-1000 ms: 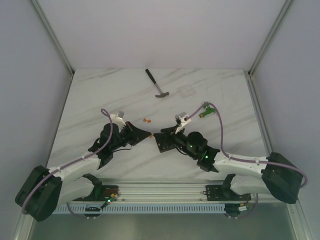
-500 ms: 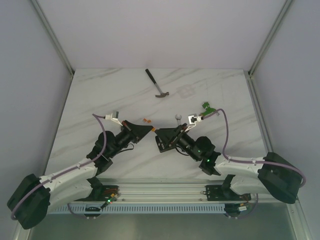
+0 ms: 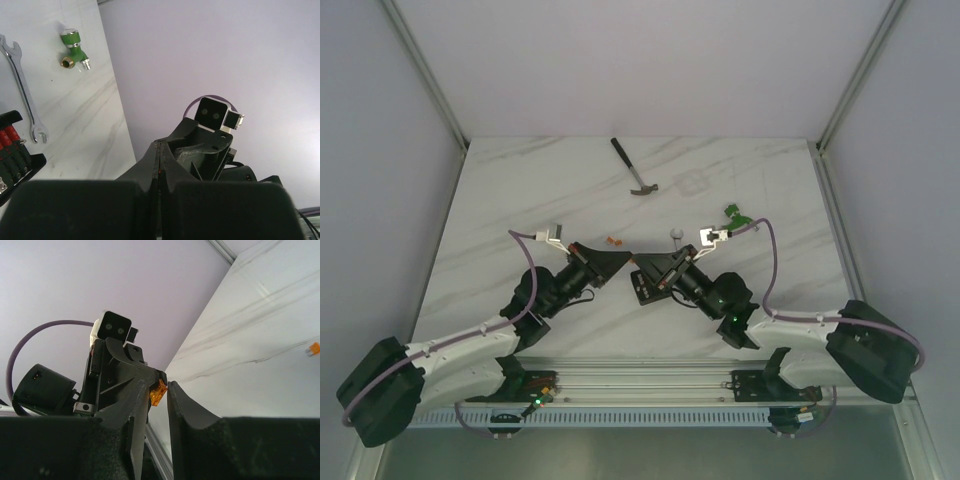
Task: Snap on the fuse box
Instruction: Pick up the fuse from the center of the board.
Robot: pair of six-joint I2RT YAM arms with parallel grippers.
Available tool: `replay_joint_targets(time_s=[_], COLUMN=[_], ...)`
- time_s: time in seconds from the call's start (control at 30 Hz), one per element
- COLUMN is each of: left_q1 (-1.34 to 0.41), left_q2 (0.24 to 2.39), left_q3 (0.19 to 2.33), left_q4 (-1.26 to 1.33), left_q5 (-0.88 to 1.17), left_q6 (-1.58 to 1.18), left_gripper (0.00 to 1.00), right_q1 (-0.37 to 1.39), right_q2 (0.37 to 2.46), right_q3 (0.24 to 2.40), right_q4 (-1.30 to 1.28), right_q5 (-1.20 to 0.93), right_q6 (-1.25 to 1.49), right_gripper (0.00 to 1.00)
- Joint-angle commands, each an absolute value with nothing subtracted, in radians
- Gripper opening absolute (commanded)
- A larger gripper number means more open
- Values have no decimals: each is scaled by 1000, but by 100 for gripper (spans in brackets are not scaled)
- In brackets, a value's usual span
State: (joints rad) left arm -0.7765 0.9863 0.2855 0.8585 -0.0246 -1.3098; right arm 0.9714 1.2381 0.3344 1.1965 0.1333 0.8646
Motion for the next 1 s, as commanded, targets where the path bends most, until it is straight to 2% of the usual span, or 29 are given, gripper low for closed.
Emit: replay_joint_targets(time_s=[0.0, 0.17, 0.37, 0.43, 0.53, 0.63, 0.77, 0.87, 0.97], left_q1=[-788, -793, -798, -798, -797, -795, -795, -794, -795], left_q2=[997, 1001, 1016, 1019, 996, 933, 857, 842, 846], left_q3=[286, 281, 282, 282, 282, 290, 334, 377, 398], left_q4=[946, 955, 953, 934, 853, 717, 472, 302, 200], left_q5=[-50, -65, -66, -71, -109, -174, -262, -293, -338], left_q6=[-1327, -1337, -1332, -1323, -1276, -1201, -1062, -964, -903], left_gripper=[0, 0, 0, 1, 11, 25, 41, 60, 70], right_q1=[968, 965, 961, 957, 946, 927, 910, 907, 907], right_q2=[1251, 1260, 1268, 1264, 1235, 1181, 1121, 1112, 1116], right_q3=[318, 317, 323, 326, 333, 363, 453, 510, 578], right_q4=[1294, 1312, 1319, 1298, 1204, 1025, 678, 455, 258], right_q5=[116, 101, 77, 66, 42, 20, 35, 74, 125], right_q6=[890, 890, 878, 870, 836, 788, 700, 644, 586], right_gripper=[26, 17, 0, 0, 0, 0, 0, 0, 0])
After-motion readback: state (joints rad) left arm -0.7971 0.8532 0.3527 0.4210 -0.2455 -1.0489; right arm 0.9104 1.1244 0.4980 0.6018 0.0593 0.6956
